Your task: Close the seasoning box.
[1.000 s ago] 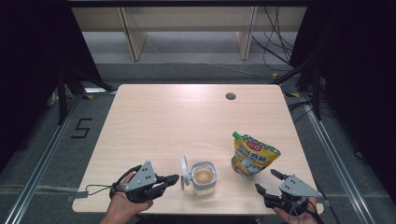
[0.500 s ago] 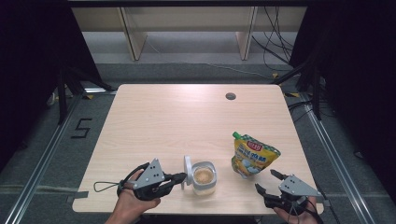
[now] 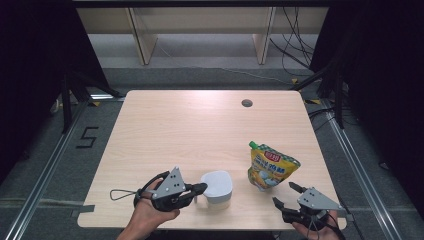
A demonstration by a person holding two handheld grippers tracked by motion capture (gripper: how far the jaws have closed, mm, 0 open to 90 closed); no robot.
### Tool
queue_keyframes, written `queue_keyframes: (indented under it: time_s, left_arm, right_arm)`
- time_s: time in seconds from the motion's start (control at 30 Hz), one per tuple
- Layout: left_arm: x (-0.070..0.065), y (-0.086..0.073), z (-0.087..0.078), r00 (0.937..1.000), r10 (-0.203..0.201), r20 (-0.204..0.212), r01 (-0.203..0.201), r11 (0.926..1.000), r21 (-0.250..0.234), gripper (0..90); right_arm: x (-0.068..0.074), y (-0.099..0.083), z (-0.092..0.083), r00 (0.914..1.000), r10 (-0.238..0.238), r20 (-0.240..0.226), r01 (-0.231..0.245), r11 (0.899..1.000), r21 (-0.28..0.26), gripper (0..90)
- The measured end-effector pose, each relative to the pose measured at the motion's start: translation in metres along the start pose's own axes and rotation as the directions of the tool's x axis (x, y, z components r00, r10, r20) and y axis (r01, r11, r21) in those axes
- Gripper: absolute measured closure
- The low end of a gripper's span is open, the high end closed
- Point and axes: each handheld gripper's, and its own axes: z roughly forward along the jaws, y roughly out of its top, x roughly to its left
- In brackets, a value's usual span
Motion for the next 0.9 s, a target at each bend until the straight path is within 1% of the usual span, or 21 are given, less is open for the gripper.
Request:
queue_keyframes:
  time_s: [0.03,0.07,0.1,0.13,0.17,0.2,0.27,0.3,0.33,0.37,0.43,0.47,0.5,0.53,0.57,0.63,0.7,0.73,0.77,0.83,0.9]
  left_arm:
    - [-0.001,0.000,-0.001,0.9998,-0.020,-0.001,0.020,0.9998,-0.007,87.2]
    - [0.001,-0.001,-0.003,0.9999,-0.012,0.006,0.012,0.9999,-0.008,85.8]
    - [0.000,-0.001,-0.004,0.9996,-0.027,0.004,0.027,0.9996,-0.009,83.7]
    - [0.001,-0.002,-0.006,0.9999,-0.006,0.013,0.006,0.9999,-0.012,82.8]
    - [0.001,-0.004,-0.008,0.9995,-0.021,0.023,0.021,0.9996,-0.020,80.7]
    - [0.002,-0.004,-0.009,0.9994,-0.019,0.028,0.020,0.9995,-0.024,77.7]
    - [0.003,-0.009,-0.013,0.9983,-0.049,0.030,0.050,0.9981,-0.035,70.4]
    - [0.004,-0.010,-0.014,0.9988,-0.036,0.033,0.037,0.9987,-0.035,64.8]
    - [0.005,-0.011,-0.015,0.9986,-0.037,0.037,0.038,0.9986,-0.036,62.8]
    - [0.006,-0.014,-0.017,0.9988,-0.021,0.045,0.023,0.9989,-0.041,61.6]
    - [0.007,-0.018,-0.019,0.9989,-0.037,0.031,0.038,0.9986,-0.036,54.9]
    - [0.008,-0.020,-0.020,0.9986,-0.042,0.031,0.043,0.9983,-0.038,52.2]
    - [0.007,-0.023,-0.021,0.9968,-0.075,0.026,0.076,0.9961,-0.044,48.6]
    - [0.009,-0.025,-0.023,0.9977,-0.066,0.017,0.067,0.9969,-0.042,45.9]
    - [0.010,-0.029,-0.025,0.9970,-0.075,0.016,0.076,0.9961,-0.044,44.2]
    - [0.012,-0.034,-0.028,0.9959,-0.089,0.010,0.090,0.9952,-0.039,42.5]
    - [0.015,-0.039,-0.030,0.9956,-0.094,-0.002,0.094,0.9949,-0.038,40.6]
    - [0.016,-0.042,-0.031,0.9944,-0.105,-0.007,0.105,0.9938,-0.037,40.6]
    - [0.018,-0.044,-0.032,0.9946,-0.104,-0.002,0.104,0.9941,-0.033,40.5]
    - [0.022,-0.050,-0.032,0.9928,-0.118,-0.021,0.118,0.9927,-0.026,38.1]
    - [0.022,-0.057,-0.031,0.9864,-0.160,-0.038,0.160,0.9870,-0.019,36.4]
  right_arm:
    - [0.000,0.000,0.000,1.0000,0.001,0.001,-0.001,1.000,0.000,26.7]
    - [0.000,0.000,0.000,1.0000,0.005,-0.001,-0.005,1.000,0.003,26.7]
    - [0.000,0.000,0.000,1.0000,0.000,0.001,0.000,1.000,0.003,26.7]
    - [0.000,0.000,0.000,1.0000,-0.003,-0.001,0.003,1.000,0.006,26.7]
    - [0.002,0.000,0.000,0.9997,0.020,-0.012,-0.020,1.000,0.018,26.7]
    - [0.000,0.000,0.001,1.0000,-0.004,0.001,0.004,1.000,0.002,26.8]
    - [0.001,0.000,0.000,1.0000,0.008,-0.002,-0.008,1.000,0.005,26.7]
    - [0.000,0.000,0.000,1.0000,0.000,0.001,0.000,1.000,0.002,26.7]
    - [0.001,0.000,0.000,0.9998,0.016,-0.006,-0.016,1.000,0.011,26.7]
    - [0.001,0.000,0.000,0.9998,0.019,-0.008,-0.019,1.000,0.015,26.7]
    - [0.001,-0.001,0.000,0.9999,0.015,-0.008,-0.015,1.000,0.015,26.7]
    - [0.000,0.000,0.000,1.0000,0.000,-0.001,0.000,1.000,0.007,26.7]
    - [0.000,0.000,0.000,1.0000,0.003,0.002,-0.003,1.000,0.004,26.6]
    - [0.001,0.000,0.000,1.0000,0.005,0.000,-0.005,1.000,0.002,26.6]
    - [0.001,0.000,0.000,1.0000,0.003,0.000,-0.003,1.000,0.000,26.4]
    - [0.003,0.001,-0.001,0.9995,0.026,-0.016,-0.026,1.000,0.013,25.7]
    - [0.003,0.001,-0.001,0.9992,0.038,-0.010,-0.038,0.999,0.003,24.1]
    - [0.002,0.001,-0.001,0.9990,0.043,-0.009,-0.043,0.999,-0.012,23.4]
    - [0.003,0.001,-0.002,0.9988,0.047,-0.010,-0.047,0.999,-0.002,23.1]
    - [0.003,0.001,-0.002,0.9990,0.044,-0.008,-0.044,0.999,0.004,21.8]
    - [0.002,0.002,-0.002,0.9994,0.035,0.007,-0.035,0.999,-0.008,21.2]
